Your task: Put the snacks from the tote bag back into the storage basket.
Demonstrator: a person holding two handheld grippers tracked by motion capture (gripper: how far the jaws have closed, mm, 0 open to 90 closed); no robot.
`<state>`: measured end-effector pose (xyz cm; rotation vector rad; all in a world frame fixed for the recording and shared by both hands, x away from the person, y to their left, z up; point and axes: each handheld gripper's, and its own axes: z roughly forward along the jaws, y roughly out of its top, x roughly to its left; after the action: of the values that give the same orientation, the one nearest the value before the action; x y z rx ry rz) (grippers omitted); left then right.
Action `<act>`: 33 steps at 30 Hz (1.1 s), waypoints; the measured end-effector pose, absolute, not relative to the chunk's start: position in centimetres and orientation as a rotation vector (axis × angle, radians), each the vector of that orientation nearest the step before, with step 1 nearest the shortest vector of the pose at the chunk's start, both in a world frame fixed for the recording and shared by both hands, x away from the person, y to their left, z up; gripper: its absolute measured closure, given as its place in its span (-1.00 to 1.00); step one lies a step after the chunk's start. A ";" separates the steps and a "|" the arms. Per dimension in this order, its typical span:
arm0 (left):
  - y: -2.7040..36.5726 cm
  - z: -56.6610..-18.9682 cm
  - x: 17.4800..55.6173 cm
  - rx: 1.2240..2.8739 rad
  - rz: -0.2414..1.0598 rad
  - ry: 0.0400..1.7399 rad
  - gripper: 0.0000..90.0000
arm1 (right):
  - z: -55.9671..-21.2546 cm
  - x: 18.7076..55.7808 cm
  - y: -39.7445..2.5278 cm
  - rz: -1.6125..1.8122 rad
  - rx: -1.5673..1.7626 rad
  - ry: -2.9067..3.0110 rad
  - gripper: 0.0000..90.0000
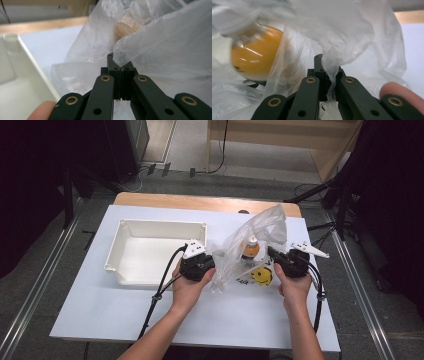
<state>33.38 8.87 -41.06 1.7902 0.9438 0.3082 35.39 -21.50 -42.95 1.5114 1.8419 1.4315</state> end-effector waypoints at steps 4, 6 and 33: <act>8.7 -42.0 33.6 1.827 0.299 0.974 1.00 | -43.9 35.7 -21.8 1.393 1.547 1.853 1.00; 8.6 -42.2 33.5 1.843 0.299 0.969 1.00 | -44.5 35.9 -22.0 1.373 1.574 1.872 0.97; 8.5 -42.5 33.0 1.852 0.256 0.933 1.00 | -34.3 29.7 -21.3 1.680 1.122 1.617 -0.29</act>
<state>33.00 8.52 -42.48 1.8517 0.9328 0.2563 29.68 -21.27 -34.31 1.1221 1.6165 1.6796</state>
